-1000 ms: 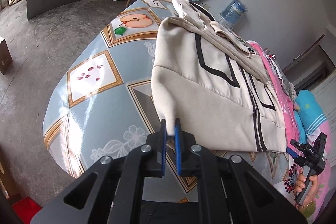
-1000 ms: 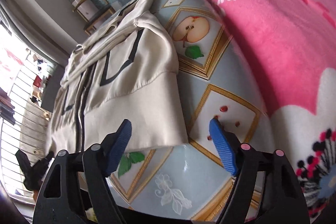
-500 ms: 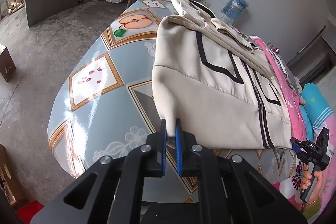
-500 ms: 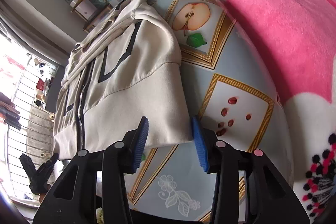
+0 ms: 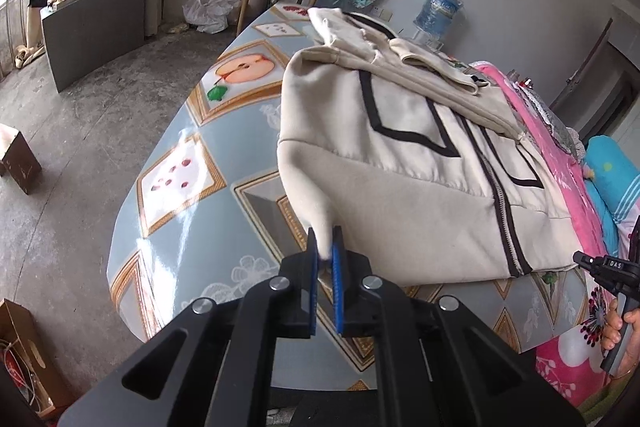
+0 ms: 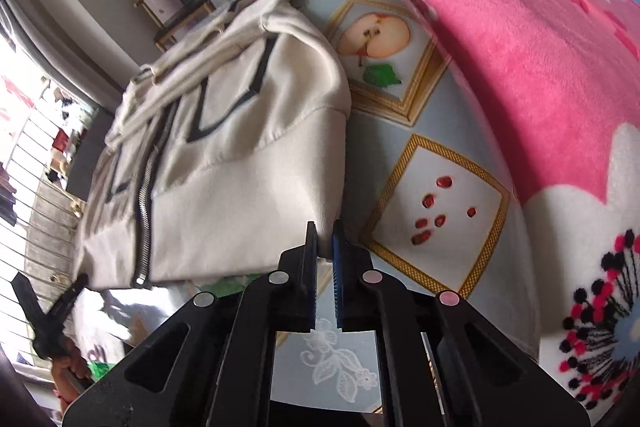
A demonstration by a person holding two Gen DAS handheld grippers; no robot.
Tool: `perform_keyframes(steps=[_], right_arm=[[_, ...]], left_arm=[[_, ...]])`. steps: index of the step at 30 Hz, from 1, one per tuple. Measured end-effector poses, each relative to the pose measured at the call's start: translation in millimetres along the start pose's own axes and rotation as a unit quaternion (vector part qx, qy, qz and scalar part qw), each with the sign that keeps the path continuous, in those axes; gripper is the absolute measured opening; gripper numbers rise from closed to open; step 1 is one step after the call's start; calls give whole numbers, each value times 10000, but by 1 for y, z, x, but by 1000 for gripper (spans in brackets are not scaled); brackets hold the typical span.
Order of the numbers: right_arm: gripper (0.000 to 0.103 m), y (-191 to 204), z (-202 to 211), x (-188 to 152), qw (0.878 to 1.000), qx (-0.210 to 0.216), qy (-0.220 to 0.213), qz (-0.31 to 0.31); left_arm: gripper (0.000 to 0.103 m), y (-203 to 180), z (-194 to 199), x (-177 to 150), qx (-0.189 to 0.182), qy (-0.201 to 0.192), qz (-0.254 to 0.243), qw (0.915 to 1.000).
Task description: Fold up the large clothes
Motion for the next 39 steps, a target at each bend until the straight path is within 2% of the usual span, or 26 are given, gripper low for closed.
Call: perform_keyframes(steps=[5, 10, 13, 21, 29, 31, 32, 33, 34, 35, 39], right_arm=[[5, 15, 25, 23, 9984, 484, -306, -25], [5, 33, 37, 58, 9941, 939, -535, -30], [5, 47, 43, 84, 9911, 1149, -675, 37], [5, 72, 37, 169, 9857, 1391, -940, 143], [5, 63, -26, 258, 9841, 1565, -740, -387], [11, 59, -48, 270, 9841, 1590, -582, -532], [17, 56, -58, 274, 9855, 1487, -555, -598], [34, 53, -65, 277, 9882, 1292, -554, -604], [44, 51, -68, 278, 9907, 1089, -584, -577], [55, 49, -67, 277, 9918, 936, -677, -538], [61, 43, -52, 259, 9912, 995, -747, -444]], left_arm=[[5, -15, 23, 28, -377, -424, -130, 9983], [5, -24, 41, 74, -888, -793, 28, 9929], [5, -31, 45, 108, -1059, -955, -4, 9898], [5, -43, 24, 200, -1001, -1086, -175, 9889], [7, -37, -40, 287, -611, -847, 26, 9945], [13, -36, -63, 298, -623, -644, 121, 9959], [24, -34, -73, 300, -605, -560, 139, 9965], [33, -32, -80, 302, -374, -569, 162, 9975], [53, -27, -81, 303, -130, -644, 197, 9976], [59, -26, -80, 302, -32, -726, 218, 9971], [61, -17, -65, 282, -142, -774, 346, 9963]])
Point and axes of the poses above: each gripper's, at about its wrist camera, not at the fingertips, and z roughly against the way its jaws point, y to its left, x to its top, the point moved 8 cm from there along -z, roughly the way its jaws point, and after that the axes turned 7 degrees about y, right-handed, at the moved point
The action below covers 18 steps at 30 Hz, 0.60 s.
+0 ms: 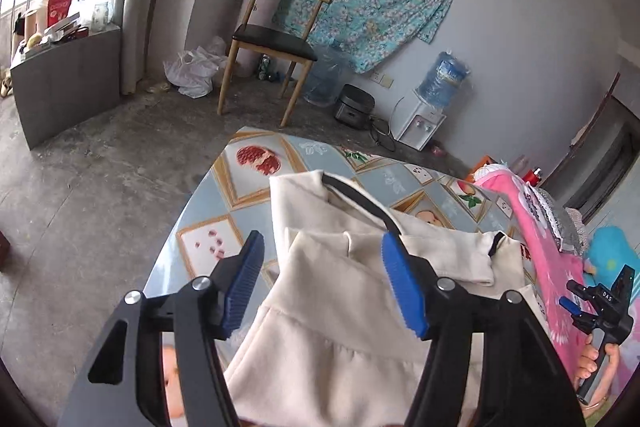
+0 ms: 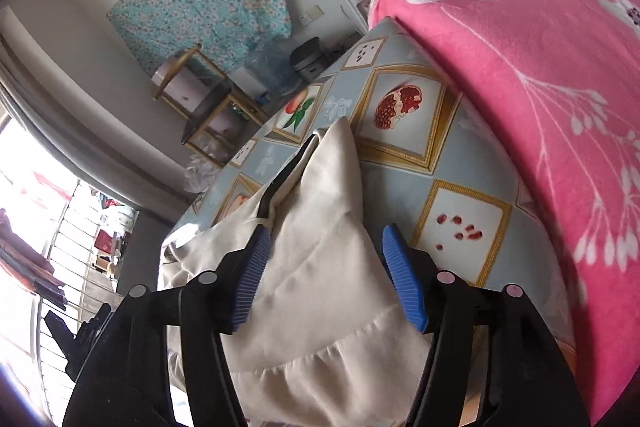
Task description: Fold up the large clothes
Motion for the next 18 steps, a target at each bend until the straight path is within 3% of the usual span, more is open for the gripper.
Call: perform_keyframes(steps=[3, 6, 9, 12, 15, 16, 18], right_arm=[[63, -4, 18, -26, 9999, 38, 103, 93], [67, -8, 28, -65, 9982, 409, 430, -38], [67, -14, 28, -104, 9934, 702, 841, -336], [68, -20, 23, -129, 9873, 953, 1068, -686], [68, -29, 11, -138, 9834, 977, 1133, -1028], [68, -33, 7, -139, 9819, 969, 1146, -1152], [67, -39, -1, -138, 9797, 961, 1121, -1358]], left_arm=[[61, 7, 9, -30, -59, 338, 43, 9994], [61, 14, 15, -70, -486, 797, 447, 9946], [61, 18, 10, -107, -1202, 1210, 1165, 9784], [61, 23, -5, -129, -1598, 1476, 1849, 9584], [61, 37, -20, -137, -1782, 1431, 2473, 9416], [56, 44, -25, -138, -1781, 1413, 2765, 9337], [56, 51, -25, -132, -1811, 1159, 3023, 9287]])
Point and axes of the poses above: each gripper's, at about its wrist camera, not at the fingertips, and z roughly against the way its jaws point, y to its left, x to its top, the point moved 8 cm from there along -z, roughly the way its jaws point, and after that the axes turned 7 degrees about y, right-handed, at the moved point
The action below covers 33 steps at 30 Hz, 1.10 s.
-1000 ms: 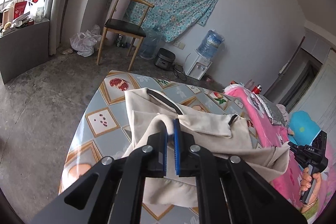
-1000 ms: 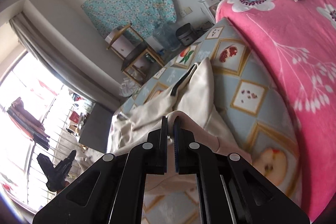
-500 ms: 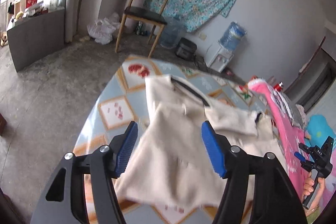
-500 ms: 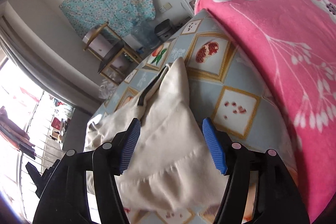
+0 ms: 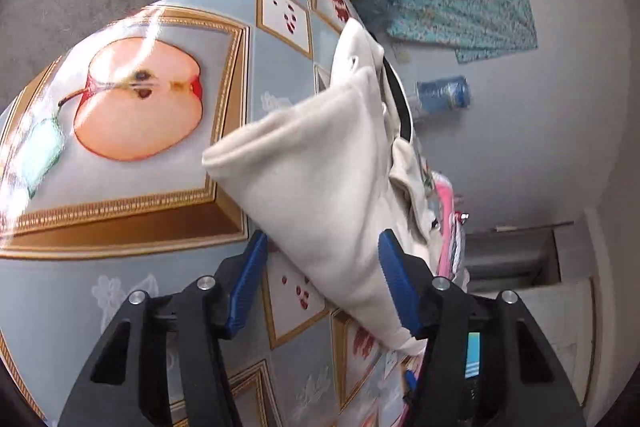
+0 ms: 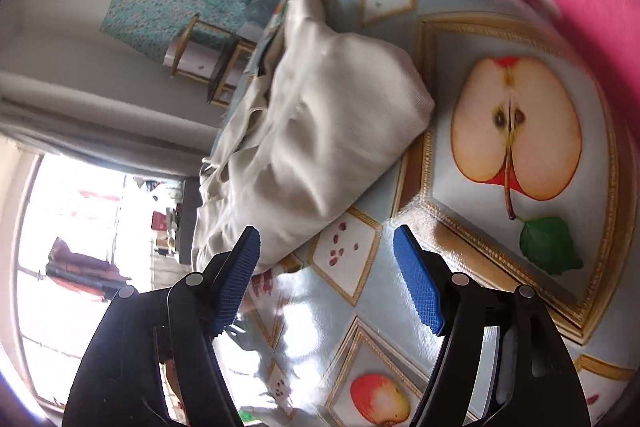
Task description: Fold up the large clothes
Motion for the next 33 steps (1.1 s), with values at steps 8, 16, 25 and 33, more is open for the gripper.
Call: perform_keyframes(steps=[8, 16, 25, 33], right_arm=[[58, -2, -21, 29, 9973, 63, -547, -491], [49, 7, -31, 31, 9877, -430, -1455, -389], [6, 78, -7, 44, 9572, -1647, -1829, 1520], [6, 126, 61, 10, 9409, -1387, -1942, 2403]], left_arm=[[56, -19, -7, 0, 851, -940, -475, 9908], [17, -39, -32, -9, 2648, -1783, -1829, 9299], [7, -129, -6, -18, 2782, -2357, -3993, 8412], [4, -184, 57, -47, 2261, -2446, -4596, 8233]])
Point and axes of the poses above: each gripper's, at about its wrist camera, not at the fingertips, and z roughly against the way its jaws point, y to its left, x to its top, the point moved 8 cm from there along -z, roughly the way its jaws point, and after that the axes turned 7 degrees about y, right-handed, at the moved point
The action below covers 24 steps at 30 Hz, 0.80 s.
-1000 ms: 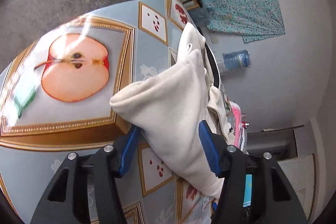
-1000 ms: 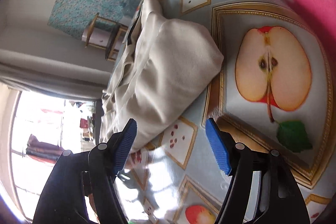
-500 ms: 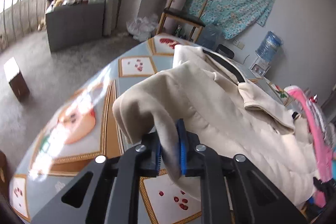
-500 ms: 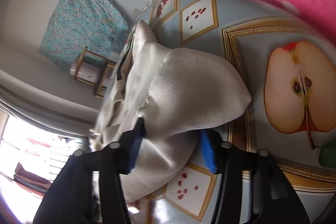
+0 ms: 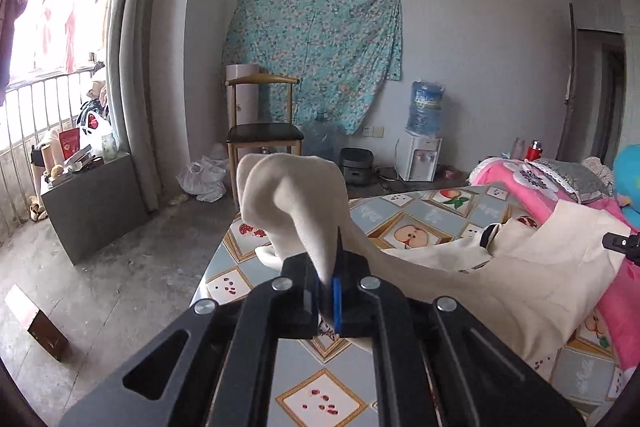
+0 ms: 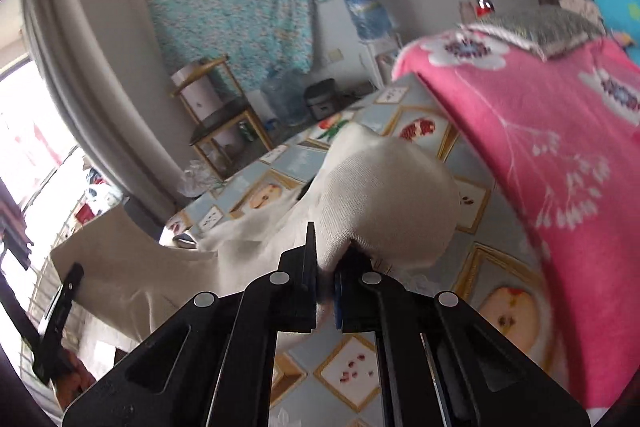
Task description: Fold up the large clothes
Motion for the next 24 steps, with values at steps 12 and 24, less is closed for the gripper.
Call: perform_keyframes(steps=[12, 24], right_arm=[[9, -46, 12, -161, 9804, 178, 1779, -822], [62, -75, 53, -141, 9753, -1109, 1904, 149]], left_arm=[[6, 65, 47, -176, -320, 2283, 1456, 9621], [47, 124, 94, -199, 132, 2021, 1942, 9598]])
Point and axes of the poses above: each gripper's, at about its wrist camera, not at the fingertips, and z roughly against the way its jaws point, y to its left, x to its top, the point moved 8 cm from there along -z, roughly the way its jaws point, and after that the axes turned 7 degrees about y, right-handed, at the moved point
